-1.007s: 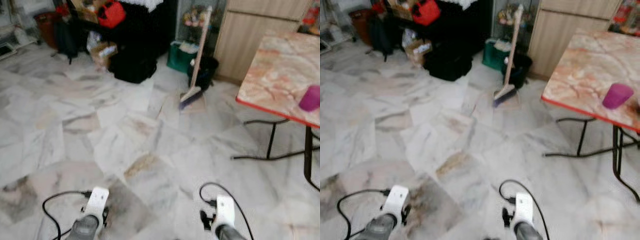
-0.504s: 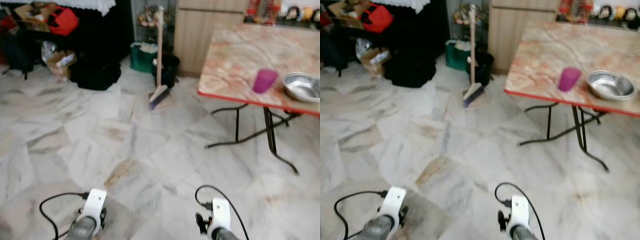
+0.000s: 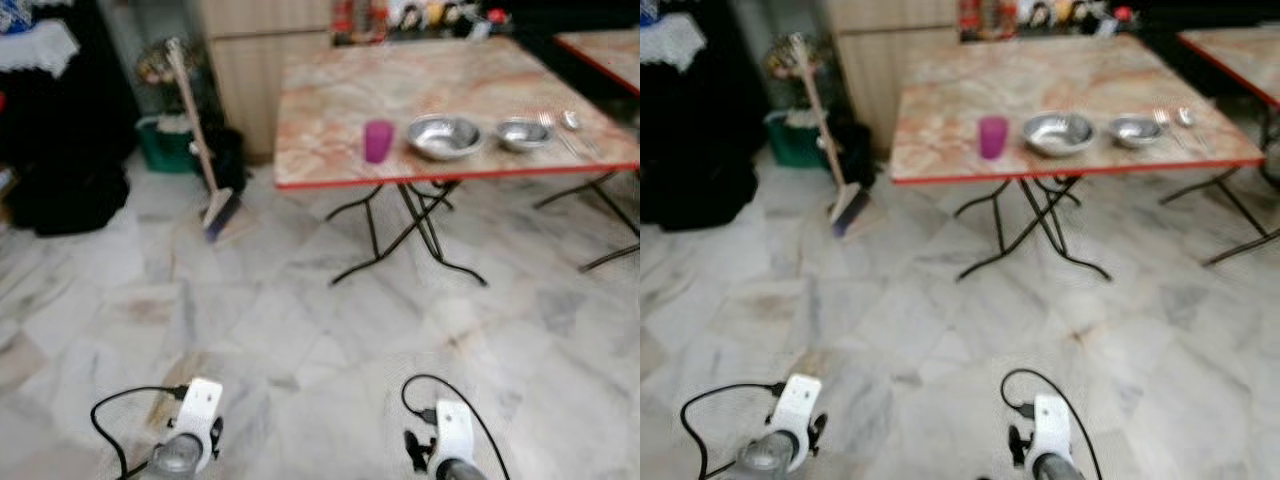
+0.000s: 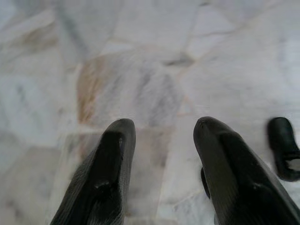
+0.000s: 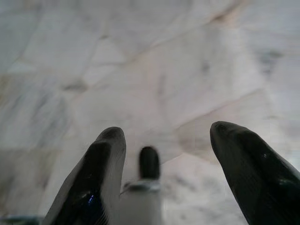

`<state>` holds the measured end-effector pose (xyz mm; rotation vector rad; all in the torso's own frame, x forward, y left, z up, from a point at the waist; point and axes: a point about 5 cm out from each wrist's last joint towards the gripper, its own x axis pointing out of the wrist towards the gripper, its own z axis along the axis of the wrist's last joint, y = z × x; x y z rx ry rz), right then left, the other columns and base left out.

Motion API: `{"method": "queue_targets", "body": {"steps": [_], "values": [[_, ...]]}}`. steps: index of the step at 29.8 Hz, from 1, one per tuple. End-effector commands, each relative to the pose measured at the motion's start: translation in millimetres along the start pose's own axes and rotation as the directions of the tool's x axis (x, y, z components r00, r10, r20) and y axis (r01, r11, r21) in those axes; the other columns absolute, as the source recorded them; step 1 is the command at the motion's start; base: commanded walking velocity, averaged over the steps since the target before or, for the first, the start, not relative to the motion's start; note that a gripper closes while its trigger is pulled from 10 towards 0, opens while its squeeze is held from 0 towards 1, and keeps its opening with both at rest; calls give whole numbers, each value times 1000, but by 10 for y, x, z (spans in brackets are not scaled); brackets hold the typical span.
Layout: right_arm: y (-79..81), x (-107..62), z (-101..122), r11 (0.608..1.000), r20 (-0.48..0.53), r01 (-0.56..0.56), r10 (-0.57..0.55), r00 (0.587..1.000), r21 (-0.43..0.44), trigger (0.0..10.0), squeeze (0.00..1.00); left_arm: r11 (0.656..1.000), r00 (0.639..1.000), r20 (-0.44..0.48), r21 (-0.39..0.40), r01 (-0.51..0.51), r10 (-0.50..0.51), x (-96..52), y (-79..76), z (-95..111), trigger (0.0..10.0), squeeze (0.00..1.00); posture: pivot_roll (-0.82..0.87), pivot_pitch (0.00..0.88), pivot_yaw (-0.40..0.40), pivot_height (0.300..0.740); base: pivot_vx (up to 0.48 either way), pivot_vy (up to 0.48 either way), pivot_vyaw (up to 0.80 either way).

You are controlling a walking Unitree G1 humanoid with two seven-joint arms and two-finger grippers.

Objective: Setting the table

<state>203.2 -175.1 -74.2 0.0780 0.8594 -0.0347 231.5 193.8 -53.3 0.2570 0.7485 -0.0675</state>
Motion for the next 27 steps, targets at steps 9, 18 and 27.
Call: {"method": "queue_targets", "body": {"steps": [9,18,27], "values": [[76,2,-3,1000,13,-26,26,1000,-4,10000,0,1000,1000,-22,3,-19,19,-15,36,-59,10000,0,90,52,20,740,0,0,-239],[80,2,-13,999,4,-33,33,999,-24,10000,0,999,998,-39,20,-38,38,-18,52,-81,10000,0,89,36,16,740,0,0,0],[66,-3,-22,997,4,-31,31,1000,-68,10000,0,999,998,-46,25,-43,44,-20,42,-94,10000,0,90,30,10,740,0,-326,49]]}}
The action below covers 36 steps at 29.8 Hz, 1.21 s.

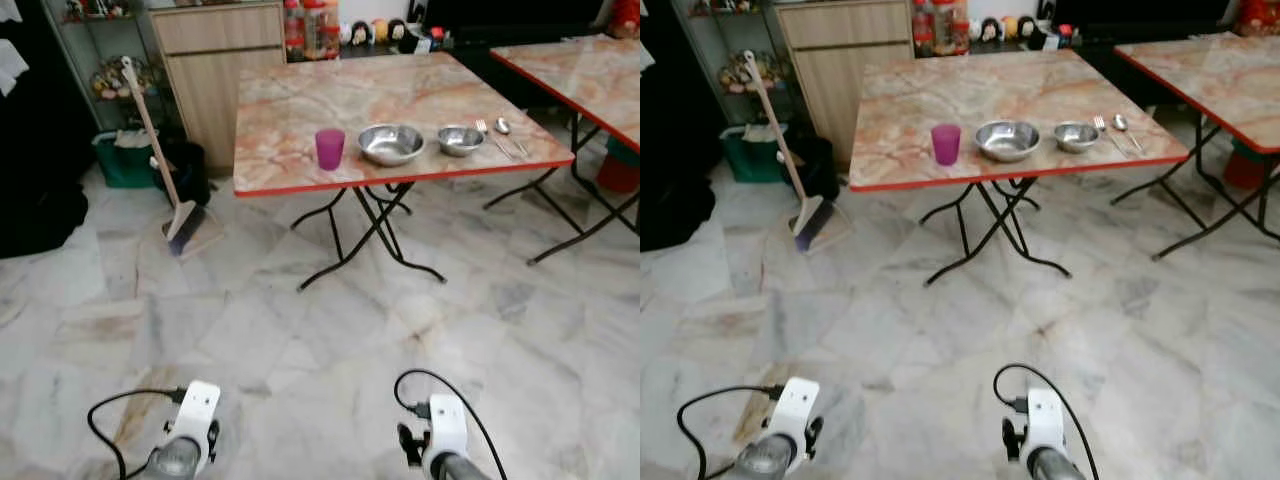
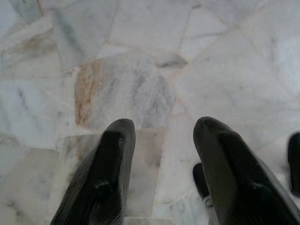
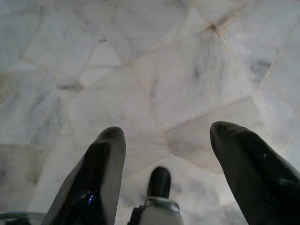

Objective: Setting the table

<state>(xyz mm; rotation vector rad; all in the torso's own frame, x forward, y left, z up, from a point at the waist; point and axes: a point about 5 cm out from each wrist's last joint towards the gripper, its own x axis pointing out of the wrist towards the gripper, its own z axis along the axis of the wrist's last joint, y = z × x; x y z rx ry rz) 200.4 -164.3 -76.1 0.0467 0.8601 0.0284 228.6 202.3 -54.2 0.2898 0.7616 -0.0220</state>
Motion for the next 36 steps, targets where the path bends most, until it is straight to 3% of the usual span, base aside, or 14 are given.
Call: {"method": "queue_targets", "body": {"steps": [1,5,17,25,36], "values": [[-42,-1,23,1000,8,13,-13,1000,-24,10000,0,1000,1000,-26,11,6,-6,-7,-32,-46,10000,0,90,30,10,740,0,-379,438],[-54,5,46,1000,11,21,-21,1000,8,10000,0,1000,1000,-23,1,-1,1,-4,-25,-35,10000,0,94,41,7,740,0,-378,306],[-55,2,32,1000,6,19,-19,1000,-3,10000,0,999,1000,-21,-31,-9,9,-9,-33,-48,10000,0,105,68,-2,740,0,-367,0],[-77,2,53,1000,17,24,-25,1000,19,10000,0,993,1000,21,-121,-6,8,-7,-30,1,10000,0,107,83,-12,740,0,0,0],[-90,4,71,1000,20,23,-24,1000,4,10000,0,992,1000,12,-128,-18,20,-7,-27,-9,10000,0,104,93,-18,740,166,0,0]]}}
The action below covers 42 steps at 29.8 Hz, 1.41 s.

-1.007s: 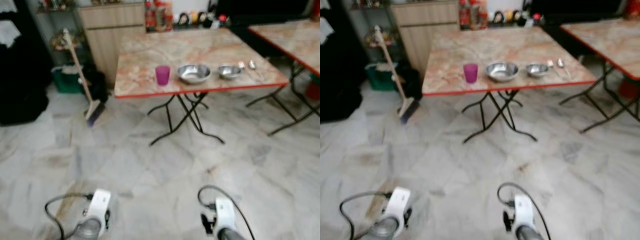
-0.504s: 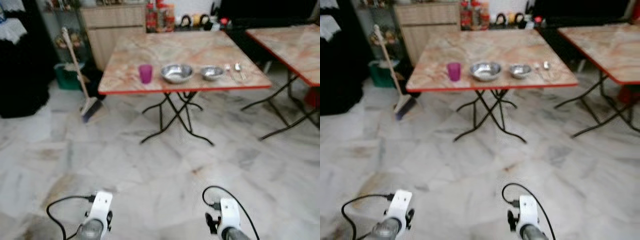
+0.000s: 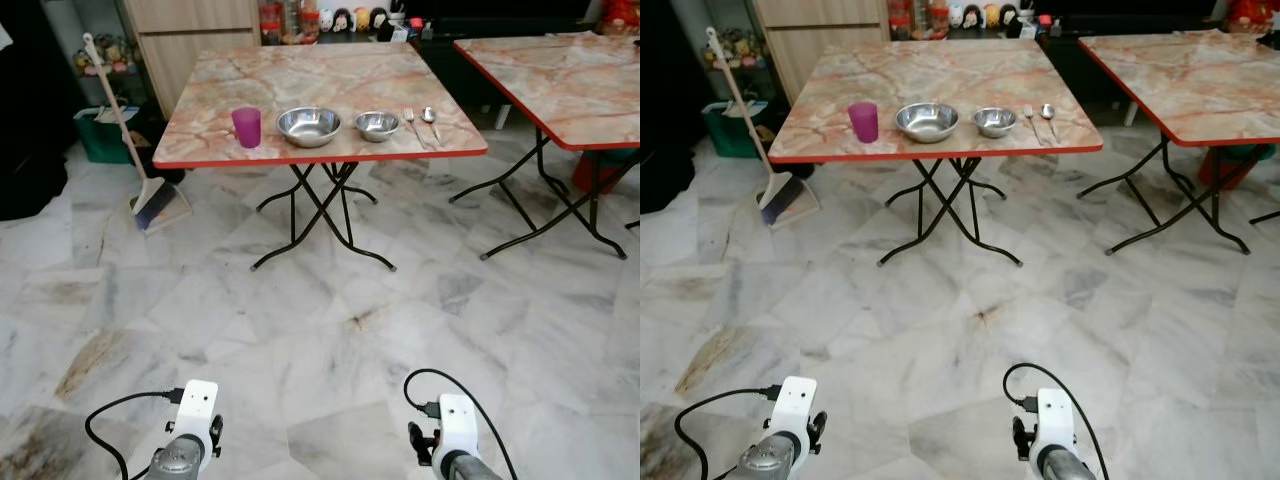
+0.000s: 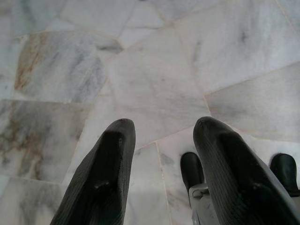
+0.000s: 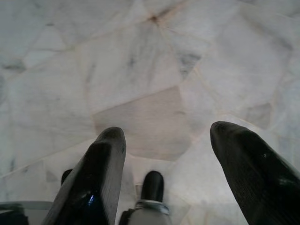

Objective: Setting the table

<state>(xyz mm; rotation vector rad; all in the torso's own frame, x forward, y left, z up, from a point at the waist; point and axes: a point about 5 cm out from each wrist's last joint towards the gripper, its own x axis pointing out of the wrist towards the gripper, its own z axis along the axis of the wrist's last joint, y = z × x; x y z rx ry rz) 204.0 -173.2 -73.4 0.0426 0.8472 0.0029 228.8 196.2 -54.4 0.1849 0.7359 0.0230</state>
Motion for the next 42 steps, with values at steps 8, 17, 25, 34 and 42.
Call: {"method": "queue_targets", "body": {"steps": [8,17,25,34,42], "values": [[8,5,25,1000,7,-5,5,1000,-27,10000,0,1000,1000,-12,-13,-9,9,-2,25,-16,10000,0,100,99,-17,740,364,0,0],[11,7,31,1000,11,-3,3,1000,-2,10000,0,1000,1000,-12,-18,-9,9,0,15,-11,10000,0,99,103,-20,740,364,0,138],[-3,11,55,1000,17,2,-2,1000,5,10000,0,1000,1000,-12,-21,-10,10,2,13,-7,10000,0,100,100,-20,740,364,0,0],[6,13,58,1000,16,0,0,1000,4,10000,0,1000,1000,-12,-21,-7,7,3,8,-3,10000,0,102,98,-21,740,365,0,0],[12,14,60,1000,17,1,-1,1000,4,10000,0,1000,1000,-13,-19,-8,7,3,12,-5,10000,0,100,98,-19,740,366,0,0]]}}
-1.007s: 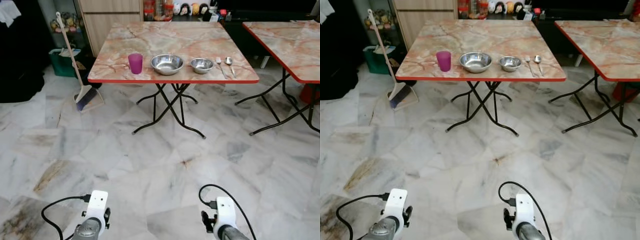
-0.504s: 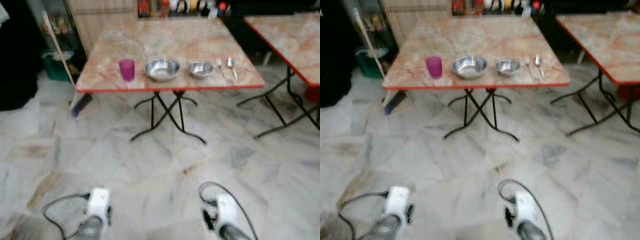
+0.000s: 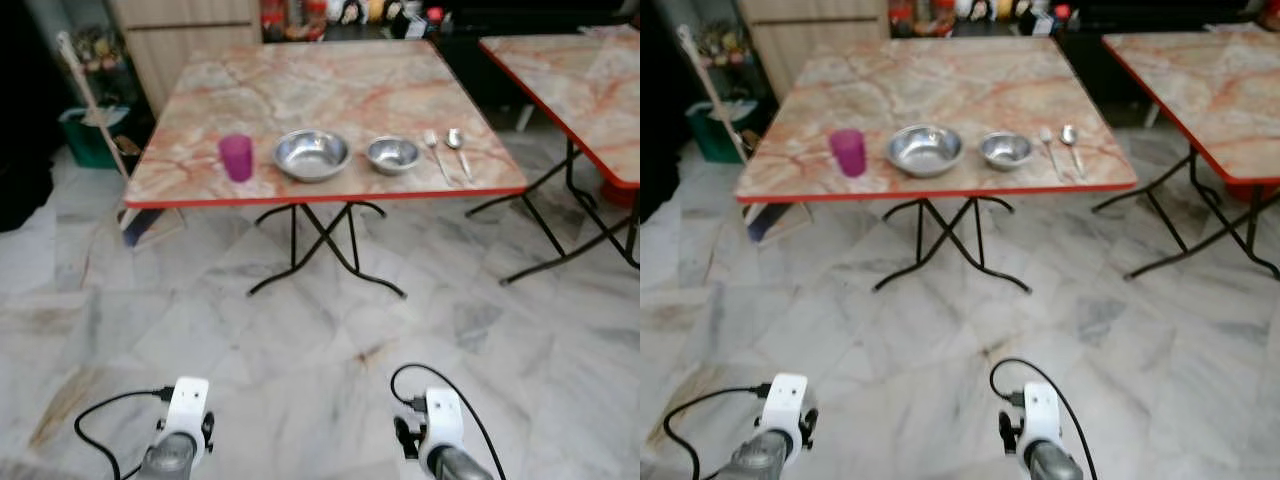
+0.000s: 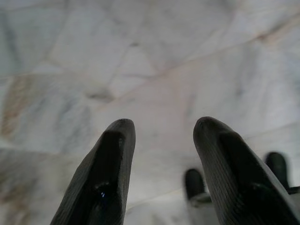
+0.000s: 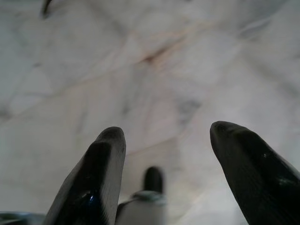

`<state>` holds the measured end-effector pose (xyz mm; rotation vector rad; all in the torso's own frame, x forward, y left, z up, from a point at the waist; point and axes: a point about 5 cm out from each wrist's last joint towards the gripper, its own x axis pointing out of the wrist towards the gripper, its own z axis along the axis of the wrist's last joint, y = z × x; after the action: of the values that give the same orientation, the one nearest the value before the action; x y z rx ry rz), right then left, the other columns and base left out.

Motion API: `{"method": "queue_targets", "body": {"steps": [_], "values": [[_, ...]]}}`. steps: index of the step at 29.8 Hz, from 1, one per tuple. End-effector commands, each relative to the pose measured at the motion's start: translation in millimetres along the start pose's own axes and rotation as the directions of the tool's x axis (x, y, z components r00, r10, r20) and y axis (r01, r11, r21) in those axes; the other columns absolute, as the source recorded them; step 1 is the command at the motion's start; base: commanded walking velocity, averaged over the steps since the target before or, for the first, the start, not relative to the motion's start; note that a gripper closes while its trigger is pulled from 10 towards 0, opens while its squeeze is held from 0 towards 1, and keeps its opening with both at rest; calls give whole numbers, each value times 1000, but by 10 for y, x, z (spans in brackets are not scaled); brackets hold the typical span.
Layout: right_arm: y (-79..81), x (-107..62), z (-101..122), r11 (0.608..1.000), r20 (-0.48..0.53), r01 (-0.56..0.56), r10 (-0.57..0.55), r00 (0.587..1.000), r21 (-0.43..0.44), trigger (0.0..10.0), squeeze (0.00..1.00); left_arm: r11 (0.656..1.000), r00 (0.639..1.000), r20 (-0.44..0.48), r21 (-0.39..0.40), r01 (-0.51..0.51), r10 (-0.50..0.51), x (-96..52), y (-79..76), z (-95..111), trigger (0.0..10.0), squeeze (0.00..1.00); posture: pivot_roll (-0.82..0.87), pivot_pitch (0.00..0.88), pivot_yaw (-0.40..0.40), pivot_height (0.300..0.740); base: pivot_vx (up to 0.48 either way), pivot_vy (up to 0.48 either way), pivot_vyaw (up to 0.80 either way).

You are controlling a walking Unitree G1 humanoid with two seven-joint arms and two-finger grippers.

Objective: Setting the table

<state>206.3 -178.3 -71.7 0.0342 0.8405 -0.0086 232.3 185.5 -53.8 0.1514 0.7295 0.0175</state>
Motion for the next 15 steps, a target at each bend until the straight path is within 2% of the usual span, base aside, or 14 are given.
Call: {"method": "queue_targets", "body": {"steps": [1,15], "values": [[66,13,30,1000,10,-12,12,1000,7,10000,0,1000,1000,-19,10,-24,24,-13,118,-46,10000,0,102,99,-18,740,364,0,0],[73,4,-10,1000,2,-12,12,1000,10,10000,0,1000,999,-26,14,-21,21,-21,117,-74,10000,0,99,105,-14,740,363,0,0]]}}
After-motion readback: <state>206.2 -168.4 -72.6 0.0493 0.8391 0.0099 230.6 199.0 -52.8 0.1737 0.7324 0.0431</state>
